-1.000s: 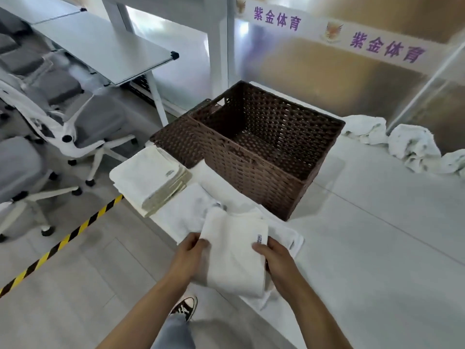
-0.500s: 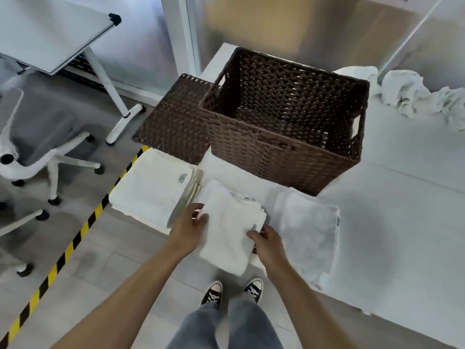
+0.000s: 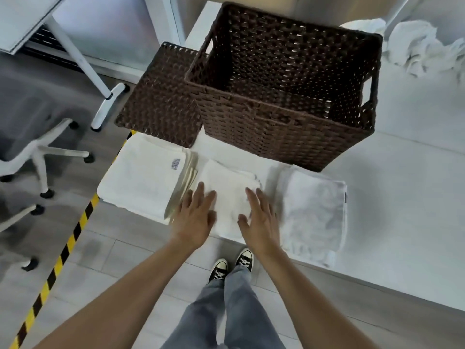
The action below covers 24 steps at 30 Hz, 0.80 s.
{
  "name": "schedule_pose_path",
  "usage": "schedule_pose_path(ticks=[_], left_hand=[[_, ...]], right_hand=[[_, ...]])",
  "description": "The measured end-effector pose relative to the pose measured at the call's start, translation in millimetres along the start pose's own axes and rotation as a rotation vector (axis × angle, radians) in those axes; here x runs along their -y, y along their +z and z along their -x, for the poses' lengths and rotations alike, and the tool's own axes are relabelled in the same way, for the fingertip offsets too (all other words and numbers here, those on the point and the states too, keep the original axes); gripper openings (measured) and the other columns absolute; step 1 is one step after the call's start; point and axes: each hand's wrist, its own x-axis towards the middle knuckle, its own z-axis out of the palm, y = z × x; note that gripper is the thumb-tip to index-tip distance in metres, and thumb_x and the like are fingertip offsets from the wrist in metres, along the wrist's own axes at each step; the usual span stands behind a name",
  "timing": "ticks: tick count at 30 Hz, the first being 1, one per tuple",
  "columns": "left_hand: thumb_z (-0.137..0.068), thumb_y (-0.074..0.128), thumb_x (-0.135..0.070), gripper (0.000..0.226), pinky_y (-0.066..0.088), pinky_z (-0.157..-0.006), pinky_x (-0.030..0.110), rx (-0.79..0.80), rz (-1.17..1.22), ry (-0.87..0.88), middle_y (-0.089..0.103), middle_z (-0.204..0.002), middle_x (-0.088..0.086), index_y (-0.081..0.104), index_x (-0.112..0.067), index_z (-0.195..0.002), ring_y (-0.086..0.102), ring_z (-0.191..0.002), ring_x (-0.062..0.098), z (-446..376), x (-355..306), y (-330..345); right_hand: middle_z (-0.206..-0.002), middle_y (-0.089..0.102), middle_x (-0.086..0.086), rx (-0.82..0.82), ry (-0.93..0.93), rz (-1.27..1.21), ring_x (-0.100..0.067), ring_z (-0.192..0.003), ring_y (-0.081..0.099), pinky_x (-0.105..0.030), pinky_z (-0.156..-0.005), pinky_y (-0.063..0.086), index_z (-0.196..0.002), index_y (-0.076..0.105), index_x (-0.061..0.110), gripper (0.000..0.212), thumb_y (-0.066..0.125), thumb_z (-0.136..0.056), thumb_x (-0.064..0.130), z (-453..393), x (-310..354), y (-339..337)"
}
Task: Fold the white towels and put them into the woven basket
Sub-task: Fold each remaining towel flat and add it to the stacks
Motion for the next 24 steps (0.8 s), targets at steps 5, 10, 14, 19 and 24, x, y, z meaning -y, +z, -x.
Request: schedule_pose_path(ticks=[5,10,14,19,24], left_hand=[[-0.099,0.039,-0.044,0.055,0.023,-0.12,0.054,0.02,-0.045,0.037,0.018,-0.166,0.011,0.037,-0.025,-0.151,0.02,-0.15,0.039,-2.7,-1.1,-9.4],[-0.091,0.028,-0.052,0.067,0.029,-0.118,0.053,0.007,-0.044,0.143,0.021,-0.166,0.009,0.035,-0.025,-0.153,0.022,-0.152,0.033,-0.2,-11.5,-27.5],[-0.091,0.063,-0.031,0.056,0.038,-0.113,0.052,-0.085,-0.013,0.261,0.039,-0.157,0.01,0.049,-0.021,-0.144,0.04,-0.141,0.038,8.2,-35.6,-56.0],[-0.091,0.063,-0.027,0.044,0.041,-0.107,0.048,-0.175,0.012,0.376,0.047,-0.151,0.008,0.057,-0.021,-0.134,0.047,-0.134,0.034,9.1,-71.9,-86.3],[-0.095,0.058,-0.03,0.04,0.034,-0.113,0.045,-0.22,0.031,0.494,0.045,-0.153,0.006,0.057,-0.022,-0.135,0.041,-0.139,0.029,13.1,-122.2,-104.8]], right_hand=[[-0.16,0.041,-0.003,0.036,-0.022,0.011,-0.026,-0.147,0.036,-0.047,-0.115,0.038,-0.15,0.047,0.022,0.057,0.061,-0.095,0.026,4.6,2.9,-2.8],[-0.15,0.051,-0.004,-0.079,-0.044,-0.031,-0.027,-0.137,0.047,-0.048,-0.108,0.044,-0.148,0.049,0.02,0.058,0.063,-0.092,0.023,6.2,11.3,-20.4],[-0.153,0.047,-0.002,-0.166,-0.048,-0.049,-0.025,-0.14,0.043,-0.043,-0.111,0.039,-0.151,0.045,0.024,0.059,0.062,-0.095,0.025,13.8,18.4,-45.1],[-0.154,0.045,-0.001,-0.292,-0.025,-0.039,-0.024,-0.139,0.042,-0.042,-0.113,0.036,-0.149,0.045,0.026,0.055,0.058,-0.096,0.029,28.0,17.7,-86.2],[-0.149,0.049,0.001,-0.431,0.02,-0.025,-0.024,-0.134,0.047,-0.042,-0.112,0.039,-0.146,0.047,0.025,0.055,0.063,-0.093,0.027,43.4,-0.1,-127.0]])
